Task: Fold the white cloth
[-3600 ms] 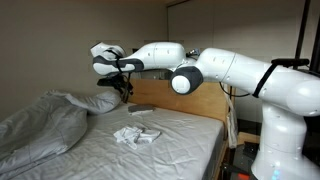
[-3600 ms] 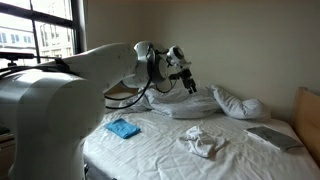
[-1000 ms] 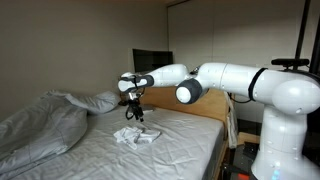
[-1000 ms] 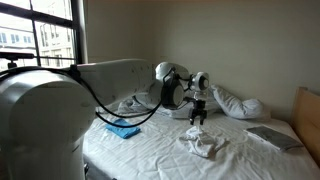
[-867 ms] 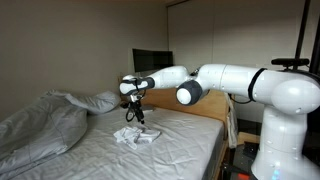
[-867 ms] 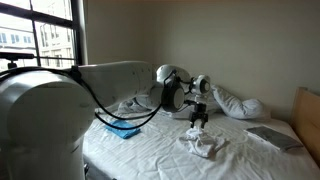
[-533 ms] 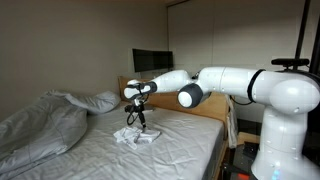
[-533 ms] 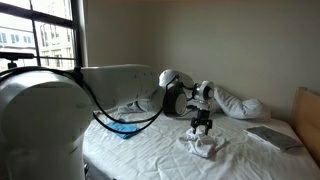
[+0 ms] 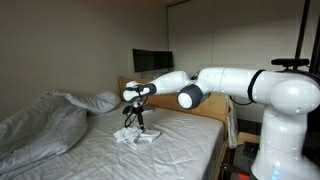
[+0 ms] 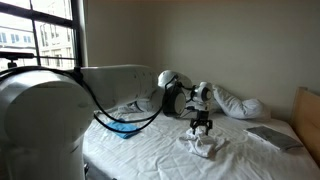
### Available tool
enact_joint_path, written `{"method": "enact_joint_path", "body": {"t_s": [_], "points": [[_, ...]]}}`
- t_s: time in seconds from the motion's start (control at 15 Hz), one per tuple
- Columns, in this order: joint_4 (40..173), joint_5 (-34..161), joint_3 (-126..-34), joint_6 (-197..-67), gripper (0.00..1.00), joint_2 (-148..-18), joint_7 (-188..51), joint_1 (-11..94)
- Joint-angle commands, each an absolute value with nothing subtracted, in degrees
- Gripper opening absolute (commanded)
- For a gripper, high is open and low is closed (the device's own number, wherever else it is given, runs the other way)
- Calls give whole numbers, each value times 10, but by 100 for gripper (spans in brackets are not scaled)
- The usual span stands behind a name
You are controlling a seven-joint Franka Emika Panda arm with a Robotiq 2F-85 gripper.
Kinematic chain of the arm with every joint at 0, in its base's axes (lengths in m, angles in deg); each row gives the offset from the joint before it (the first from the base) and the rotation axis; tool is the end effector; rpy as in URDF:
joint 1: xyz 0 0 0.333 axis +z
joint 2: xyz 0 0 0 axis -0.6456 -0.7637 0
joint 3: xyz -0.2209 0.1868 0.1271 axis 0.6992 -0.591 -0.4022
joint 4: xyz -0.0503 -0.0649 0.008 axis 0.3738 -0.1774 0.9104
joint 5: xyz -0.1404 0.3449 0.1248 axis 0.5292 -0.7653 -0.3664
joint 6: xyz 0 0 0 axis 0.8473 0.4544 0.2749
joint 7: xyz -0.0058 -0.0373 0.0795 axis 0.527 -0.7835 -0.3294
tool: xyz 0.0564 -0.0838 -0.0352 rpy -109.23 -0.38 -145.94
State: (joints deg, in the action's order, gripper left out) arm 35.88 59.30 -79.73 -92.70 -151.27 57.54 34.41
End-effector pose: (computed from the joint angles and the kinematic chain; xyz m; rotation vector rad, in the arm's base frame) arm 0.7723 -0.0960 0.1249 1.0748 -2.7365 -0.0814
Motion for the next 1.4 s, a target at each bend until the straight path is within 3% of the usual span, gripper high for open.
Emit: {"method": "enact_joint_path", "body": {"t_s": [0.0, 1.33], "points": [[382, 595, -797, -942, 100, -1513, 599, 351], [391, 700, -730, -940, 100, -1516, 712, 411]]}}
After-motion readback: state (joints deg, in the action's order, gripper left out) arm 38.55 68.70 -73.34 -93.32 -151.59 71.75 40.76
